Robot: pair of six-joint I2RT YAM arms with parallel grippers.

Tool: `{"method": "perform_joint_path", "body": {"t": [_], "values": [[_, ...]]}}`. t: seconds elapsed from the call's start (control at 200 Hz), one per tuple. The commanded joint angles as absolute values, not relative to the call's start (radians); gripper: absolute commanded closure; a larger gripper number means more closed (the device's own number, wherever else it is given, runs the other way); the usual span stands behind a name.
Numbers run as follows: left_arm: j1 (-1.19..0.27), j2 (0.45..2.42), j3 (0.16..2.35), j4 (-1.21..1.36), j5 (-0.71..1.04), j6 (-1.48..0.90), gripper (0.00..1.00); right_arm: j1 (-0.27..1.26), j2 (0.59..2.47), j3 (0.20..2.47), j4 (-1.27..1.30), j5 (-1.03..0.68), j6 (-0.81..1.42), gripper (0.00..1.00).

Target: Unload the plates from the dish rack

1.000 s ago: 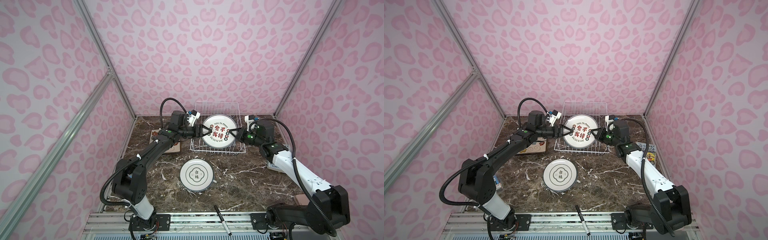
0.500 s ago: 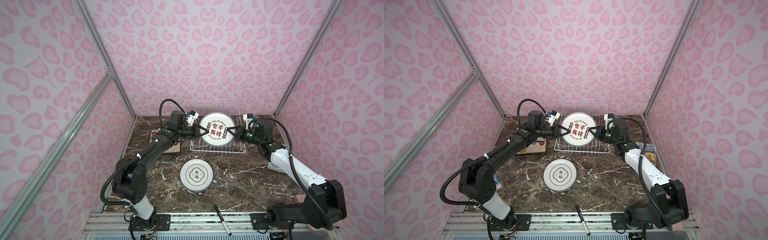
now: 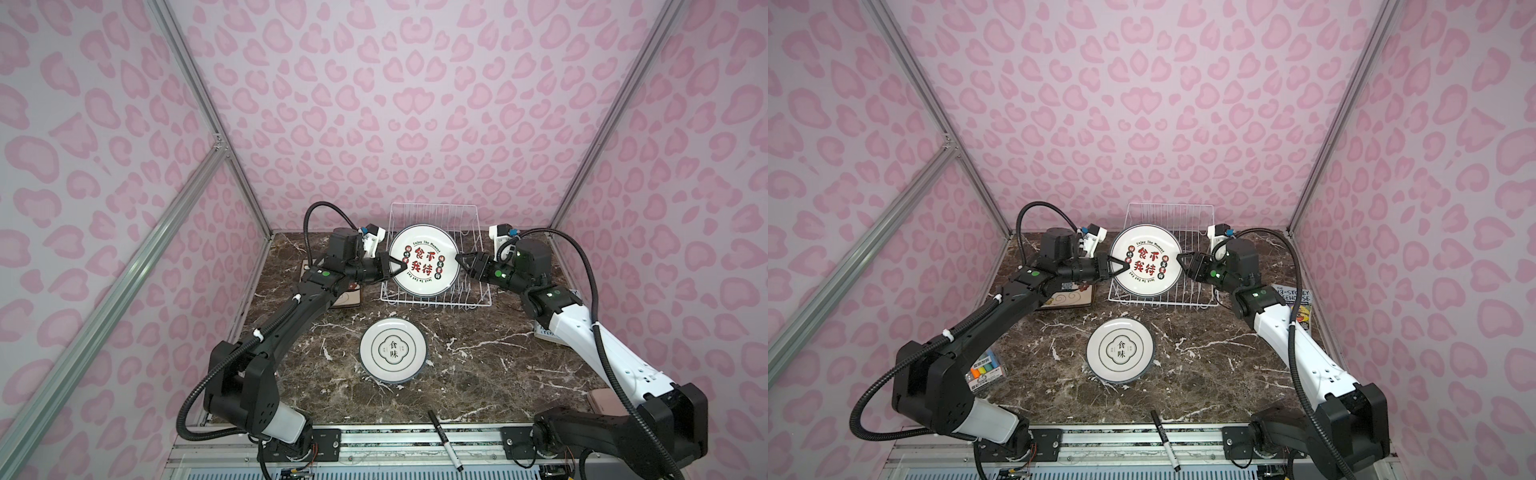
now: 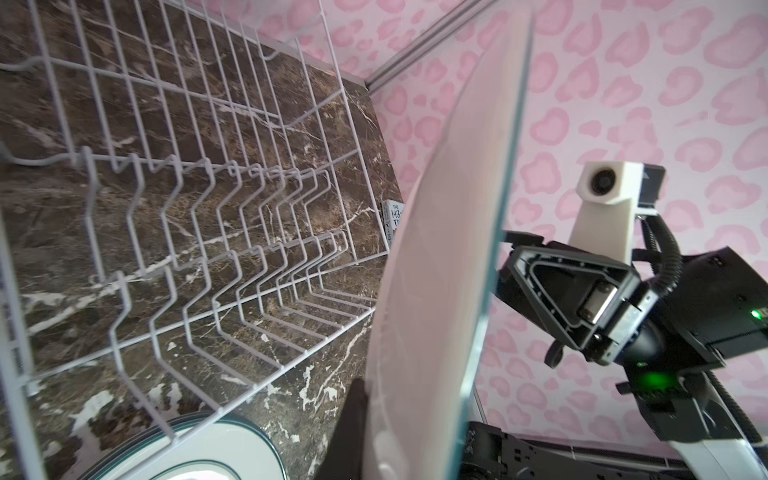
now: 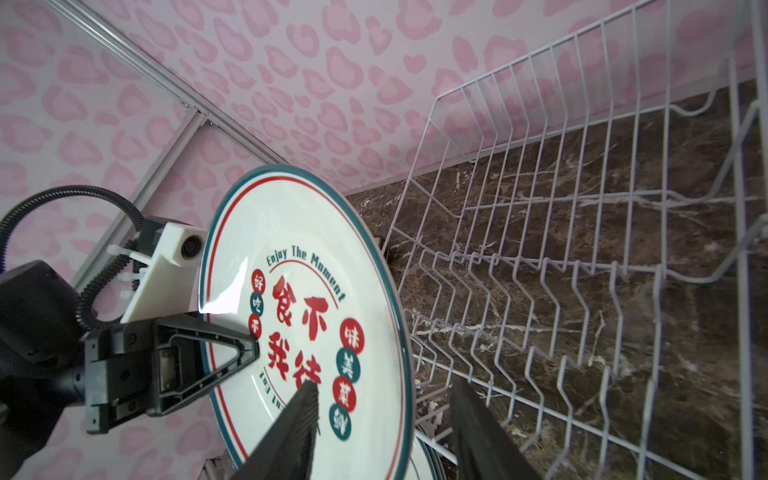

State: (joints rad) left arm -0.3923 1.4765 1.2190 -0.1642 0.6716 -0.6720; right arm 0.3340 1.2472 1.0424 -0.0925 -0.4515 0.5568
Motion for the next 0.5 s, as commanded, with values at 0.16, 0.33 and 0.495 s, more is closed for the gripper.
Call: {"method": "perform_joint_path", "body": {"t": [0.16, 0.33, 0.495], "values": [[-0.378, 1.287, 1.105, -0.302, 0.53, -0.708, 0.96, 0.405, 1.157, 1.038, -0.307, -0.244, 0.171, 0.01], [-0.374, 1.159, 1.02, -0.446, 0.451, -0.731, 0.96, 0.452, 1.068, 0.951, -0.293, -0.222, 0.053, 0.01], [-0.374, 1.016, 0.893, -0.486, 0.409, -0.785, 0.96, 0.52, 0.987, 0.847, -0.267, -0.17, -0.033, 0.01]]}}
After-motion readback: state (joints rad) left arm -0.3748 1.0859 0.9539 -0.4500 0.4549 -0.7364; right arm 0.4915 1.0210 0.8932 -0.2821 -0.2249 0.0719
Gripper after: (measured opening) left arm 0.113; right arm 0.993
